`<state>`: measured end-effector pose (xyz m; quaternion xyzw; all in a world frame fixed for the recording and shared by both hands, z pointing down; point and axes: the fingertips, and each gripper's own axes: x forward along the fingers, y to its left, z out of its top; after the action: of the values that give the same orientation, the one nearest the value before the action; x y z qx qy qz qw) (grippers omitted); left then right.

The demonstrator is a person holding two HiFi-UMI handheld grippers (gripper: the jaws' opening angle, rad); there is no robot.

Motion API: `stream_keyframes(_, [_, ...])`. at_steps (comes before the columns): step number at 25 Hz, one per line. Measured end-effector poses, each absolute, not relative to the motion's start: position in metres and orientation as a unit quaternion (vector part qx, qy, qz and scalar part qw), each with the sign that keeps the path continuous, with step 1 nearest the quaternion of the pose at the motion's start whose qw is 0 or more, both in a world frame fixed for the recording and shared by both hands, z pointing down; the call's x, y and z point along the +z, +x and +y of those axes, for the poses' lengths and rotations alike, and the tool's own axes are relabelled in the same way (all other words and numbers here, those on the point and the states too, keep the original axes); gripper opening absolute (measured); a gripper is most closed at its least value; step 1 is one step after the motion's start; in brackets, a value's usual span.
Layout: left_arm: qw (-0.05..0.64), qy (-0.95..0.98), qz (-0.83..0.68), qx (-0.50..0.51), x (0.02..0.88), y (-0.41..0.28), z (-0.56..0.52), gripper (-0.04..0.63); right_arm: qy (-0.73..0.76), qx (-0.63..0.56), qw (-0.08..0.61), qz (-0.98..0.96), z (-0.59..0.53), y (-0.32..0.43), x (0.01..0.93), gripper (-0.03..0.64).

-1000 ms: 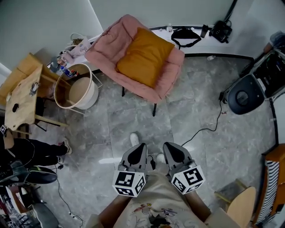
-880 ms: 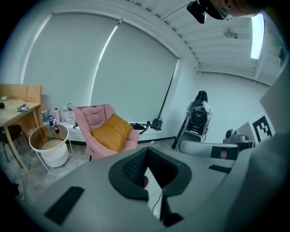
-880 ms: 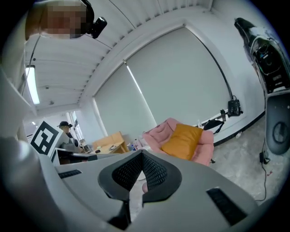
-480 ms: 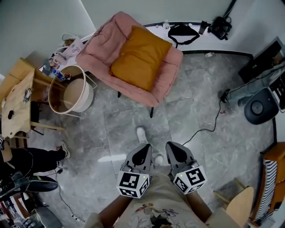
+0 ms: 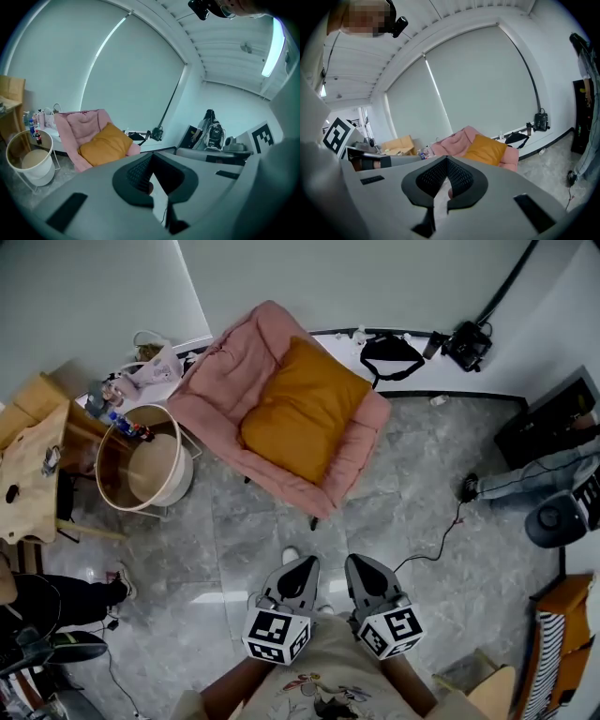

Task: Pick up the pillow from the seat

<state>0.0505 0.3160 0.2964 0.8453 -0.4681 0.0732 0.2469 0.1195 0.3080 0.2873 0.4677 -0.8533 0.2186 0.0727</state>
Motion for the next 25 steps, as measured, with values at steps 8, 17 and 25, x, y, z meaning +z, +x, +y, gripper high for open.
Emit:
stream_keyframes(8, [0.25,0.847,-0.467,0.052,0.292,0.001,0.245,0.005,0.477,0.203,0.082,-0.851,0.24,0.077,0.277,0.02])
stream_keyframes(17, [0.253,0.858,-0.445,0.042,0.292,-0.024,0.207,0.005,0.506,0.189,0.094,-0.836,0.21,0.057,0.277,0.02])
stream_keyframes(25, [0.256,0.857,-0.446,0.031,0.287,-0.029,0.185,0.005,0.495,0.182,0.112,-0.842,0.192,0.043,0.274,0.02])
